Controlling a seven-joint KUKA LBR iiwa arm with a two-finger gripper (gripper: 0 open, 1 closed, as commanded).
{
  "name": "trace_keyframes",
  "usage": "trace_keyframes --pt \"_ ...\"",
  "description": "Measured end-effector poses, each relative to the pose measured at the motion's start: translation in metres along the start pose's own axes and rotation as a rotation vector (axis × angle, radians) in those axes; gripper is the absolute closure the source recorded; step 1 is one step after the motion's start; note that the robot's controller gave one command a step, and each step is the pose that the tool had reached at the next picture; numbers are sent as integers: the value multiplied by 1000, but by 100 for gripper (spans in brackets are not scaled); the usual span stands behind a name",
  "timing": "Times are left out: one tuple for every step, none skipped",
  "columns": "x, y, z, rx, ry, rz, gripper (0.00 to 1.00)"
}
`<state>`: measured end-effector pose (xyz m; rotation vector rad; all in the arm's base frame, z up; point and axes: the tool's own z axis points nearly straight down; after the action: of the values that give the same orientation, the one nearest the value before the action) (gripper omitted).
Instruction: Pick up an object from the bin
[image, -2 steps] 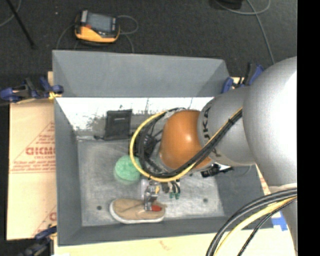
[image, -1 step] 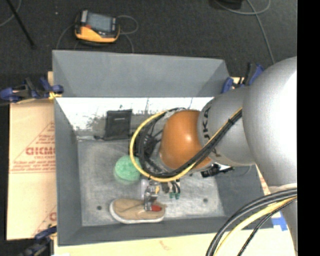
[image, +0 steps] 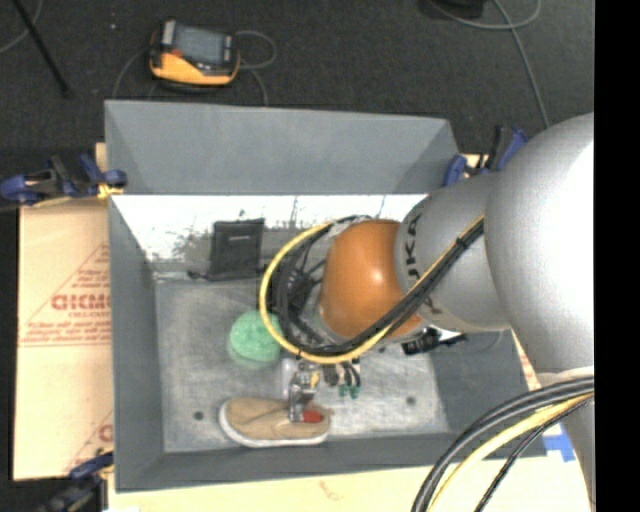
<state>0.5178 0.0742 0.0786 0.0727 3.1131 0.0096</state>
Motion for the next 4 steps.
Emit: trace_keyframes --pt "0 0 0 0 0 1 100" --pt "0 0 0 0 0 1 100" --pt "0 0 0 0 0 2 100" --pt "0 0 0 0 0 2 100"
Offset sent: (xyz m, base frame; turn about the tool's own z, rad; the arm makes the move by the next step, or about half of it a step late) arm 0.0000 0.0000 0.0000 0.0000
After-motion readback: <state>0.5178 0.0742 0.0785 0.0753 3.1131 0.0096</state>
